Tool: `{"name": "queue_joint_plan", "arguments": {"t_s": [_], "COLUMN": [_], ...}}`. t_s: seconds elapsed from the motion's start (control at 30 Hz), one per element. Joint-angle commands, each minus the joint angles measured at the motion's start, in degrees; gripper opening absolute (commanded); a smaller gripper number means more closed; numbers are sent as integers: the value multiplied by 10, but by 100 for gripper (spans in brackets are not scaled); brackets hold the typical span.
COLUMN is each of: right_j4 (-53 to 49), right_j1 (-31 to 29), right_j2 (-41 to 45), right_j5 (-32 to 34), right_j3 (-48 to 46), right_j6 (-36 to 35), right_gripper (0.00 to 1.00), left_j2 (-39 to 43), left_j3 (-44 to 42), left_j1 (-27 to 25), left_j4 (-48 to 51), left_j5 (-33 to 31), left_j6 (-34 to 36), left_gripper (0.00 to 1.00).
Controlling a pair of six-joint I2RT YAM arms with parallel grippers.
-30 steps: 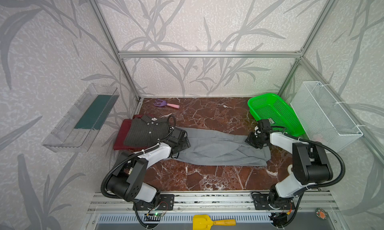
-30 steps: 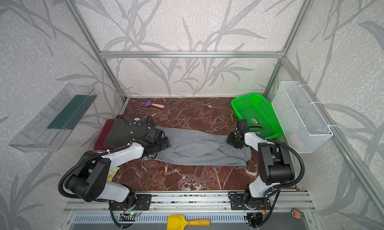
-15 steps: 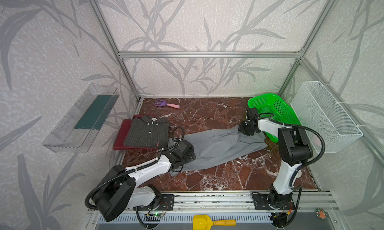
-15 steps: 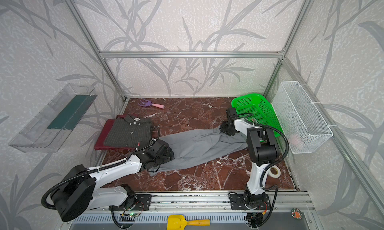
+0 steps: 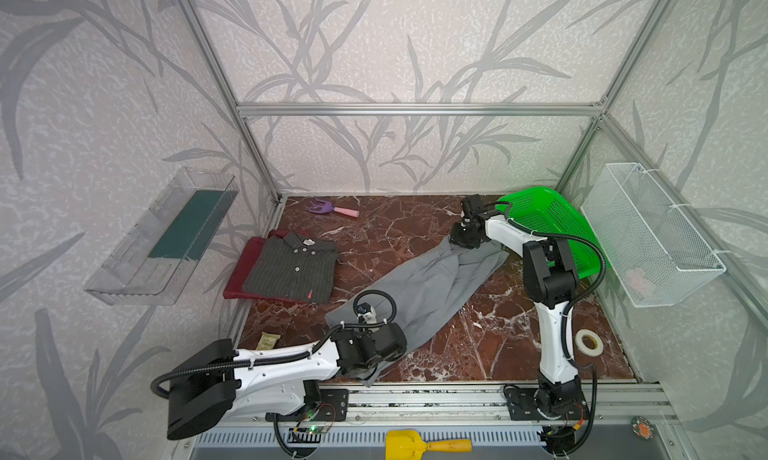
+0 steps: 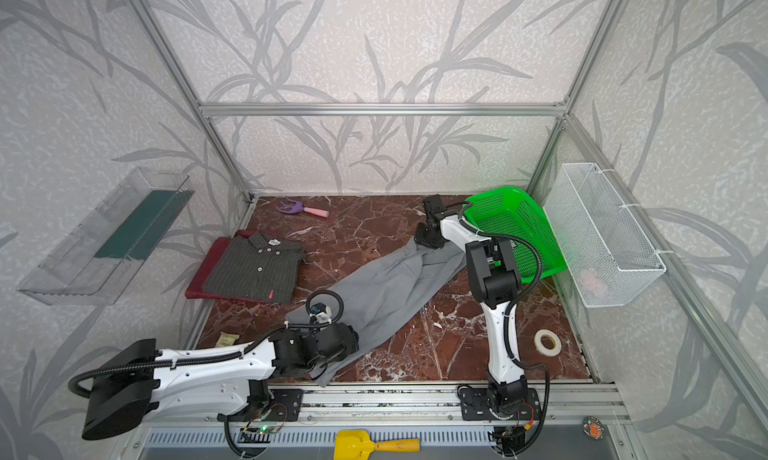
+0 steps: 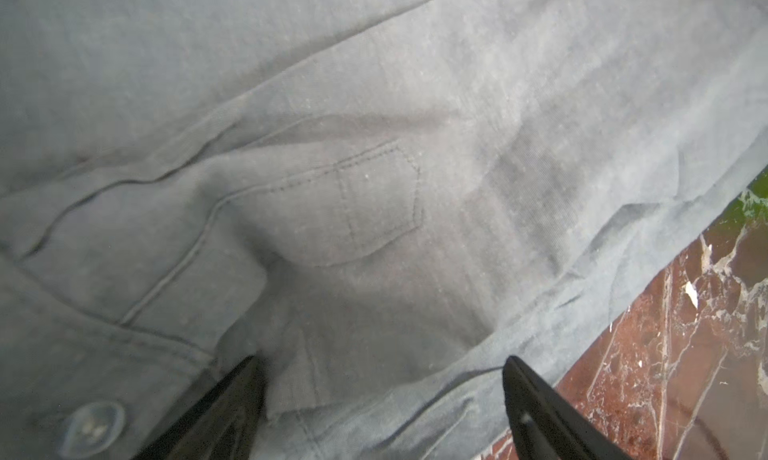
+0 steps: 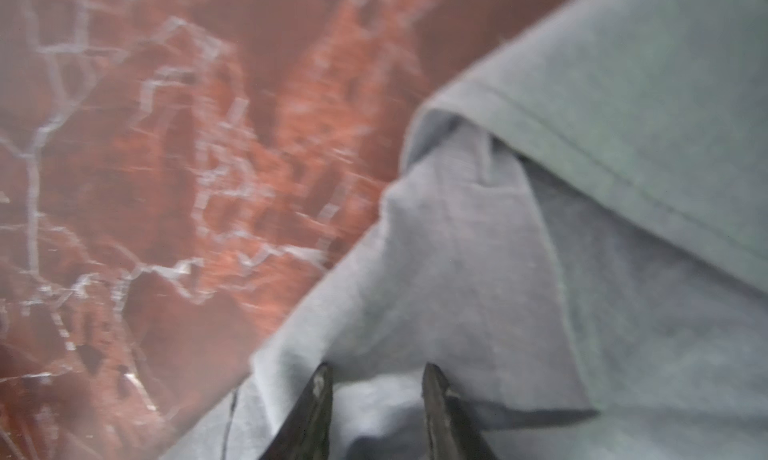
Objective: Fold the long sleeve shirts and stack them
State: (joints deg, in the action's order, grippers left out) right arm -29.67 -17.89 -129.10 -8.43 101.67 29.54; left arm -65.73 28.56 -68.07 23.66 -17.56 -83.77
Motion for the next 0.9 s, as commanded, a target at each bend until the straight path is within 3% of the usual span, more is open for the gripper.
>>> {"name": "queue_joint_plan", "arguments": {"t_s": [0.0,0.13,0.27,0.47,0.6,0.7,0.87], "right_j4": [-74,-111,-96,4,79,140,174], "right_j1": [-9,-17,-34,-69,-121,-185,-278], "right_j2": [0,49,161,344,422,445,433], "right_j5": [-14,-8,4,-24,-40,-43,-16], "right_j3": [69,97,22,-210,-357,-432,-474], "right_j6": [-29,-46,-35,28,81,124,161], "right_gripper": [39,41,44,44,43,41,39], "left_j2": [-17,-13,33,139,171,166,138], "left_j3": [46,85,108,85,79,81,81], "left_j1": [-27,-27,-8,138,230,281,351], "left_j4": [42,64,78,86,97,97,81], "left_j5": [-79,-116,-162,-107,-69,-42,21], "left_j6": [-68,-12,76,236,319,357,377], "left_gripper": [92,93,93,93,93,93,93]}}
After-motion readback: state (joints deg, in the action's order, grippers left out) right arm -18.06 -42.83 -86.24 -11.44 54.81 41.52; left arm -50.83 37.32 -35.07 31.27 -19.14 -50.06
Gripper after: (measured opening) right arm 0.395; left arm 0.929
